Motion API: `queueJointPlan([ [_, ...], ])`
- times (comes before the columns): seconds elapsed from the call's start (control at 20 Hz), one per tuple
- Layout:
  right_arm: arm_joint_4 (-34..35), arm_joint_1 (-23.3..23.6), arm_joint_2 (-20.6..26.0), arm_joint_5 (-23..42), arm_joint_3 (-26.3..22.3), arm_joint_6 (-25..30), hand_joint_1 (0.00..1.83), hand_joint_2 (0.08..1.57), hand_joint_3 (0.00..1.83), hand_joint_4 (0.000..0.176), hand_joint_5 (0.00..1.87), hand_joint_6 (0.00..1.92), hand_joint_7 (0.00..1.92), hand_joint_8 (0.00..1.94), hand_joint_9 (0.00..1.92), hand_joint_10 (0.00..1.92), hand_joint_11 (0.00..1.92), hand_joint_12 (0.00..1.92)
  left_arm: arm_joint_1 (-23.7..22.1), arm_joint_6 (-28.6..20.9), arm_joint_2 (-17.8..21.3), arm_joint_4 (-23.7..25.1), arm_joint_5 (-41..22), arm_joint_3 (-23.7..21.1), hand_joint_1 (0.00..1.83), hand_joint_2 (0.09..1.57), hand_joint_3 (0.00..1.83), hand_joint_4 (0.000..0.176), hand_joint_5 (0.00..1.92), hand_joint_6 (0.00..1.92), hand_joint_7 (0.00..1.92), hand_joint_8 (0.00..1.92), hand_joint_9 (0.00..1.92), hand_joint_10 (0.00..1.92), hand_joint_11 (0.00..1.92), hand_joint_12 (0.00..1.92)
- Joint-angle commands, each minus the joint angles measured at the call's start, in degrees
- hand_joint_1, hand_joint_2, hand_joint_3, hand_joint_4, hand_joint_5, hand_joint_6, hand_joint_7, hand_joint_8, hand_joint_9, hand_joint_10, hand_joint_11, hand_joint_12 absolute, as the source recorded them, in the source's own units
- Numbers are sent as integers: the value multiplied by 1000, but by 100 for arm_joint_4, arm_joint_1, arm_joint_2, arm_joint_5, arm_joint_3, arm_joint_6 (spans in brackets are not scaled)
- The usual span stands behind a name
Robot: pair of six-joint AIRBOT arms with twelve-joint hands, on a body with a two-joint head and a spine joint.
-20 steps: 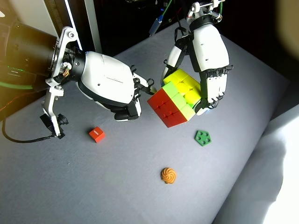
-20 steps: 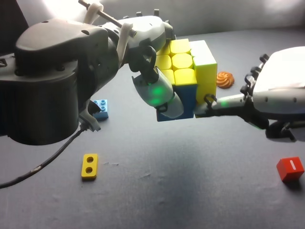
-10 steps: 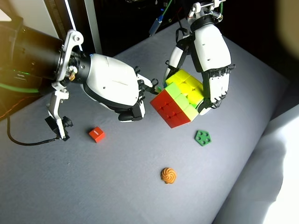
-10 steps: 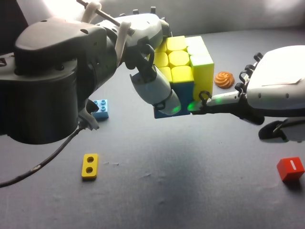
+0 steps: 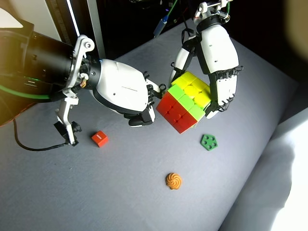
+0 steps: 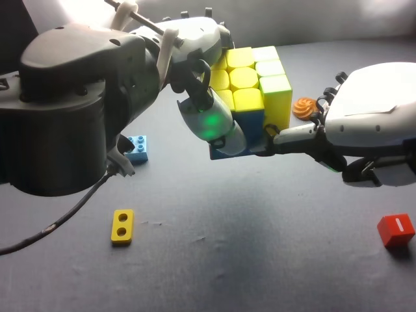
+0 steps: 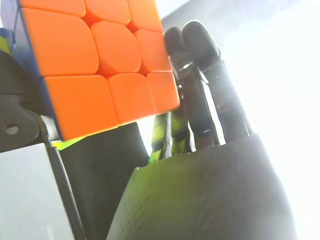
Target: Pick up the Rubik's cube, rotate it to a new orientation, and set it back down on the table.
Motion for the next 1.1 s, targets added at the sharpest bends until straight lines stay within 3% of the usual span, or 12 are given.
queueJointPlan([
  [0.0,78,32,-10,-487,79,-5,1330,1171,0,0,103,2,845,1282,898,1843,741,1920,-118,-70,-10,322,217,-23,1350,1190,0,0,880,1007,813,1322,699,1482,443,1353],
  [0.15,77,32,-54,-504,112,1,1335,1163,0,0,101,5,857,1260,925,1863,763,1918,-118,-70,-10,322,217,-23,1344,1209,1,0,848,998,778,1404,666,1543,410,1368],
  [0.3,77,31,-117,-530,167,20,1338,1153,0,0,108,2,879,1233,929,1906,756,1921,-125,-70,-10,322,217,-17,1350,1193,0,0,881,961,812,1360,687,1498,432,1343],
  [0.4,77,30,-184,-530,294,192,1319,1192,12,0,82,4,803,1364,911,1920,788,1921,-127,-70,-10,322,217,-15,1346,1204,1,0,857,993,795,1393,667,1521,410,1372],
  [0.6,76,27,-254,-505,439,317,1319,1198,4,0,54,1,794,1347,865,1921,733,1921,-128,-70,-10,322,217,-16,1343,1214,1,0,839,981,775,1443,651,1553,409,1397],
  [0.95,76,32,-282,-488,532,313,1322,1194,0,0,65,3,813,1350,924,1921,793,1921,-133,-70,-10,322,217,-13,1351,1190,0,0,882,960,827,1316,693,1514,401,1407],
  [1.05,76,136,-266,-195,532,313,1327,1188,0,0,64,3,824,1322,940,1921,793,1921,-137,-70,0,322,217,-15,1353,1183,0,0,892,961,834,1288,706,1498,409,1389],
])
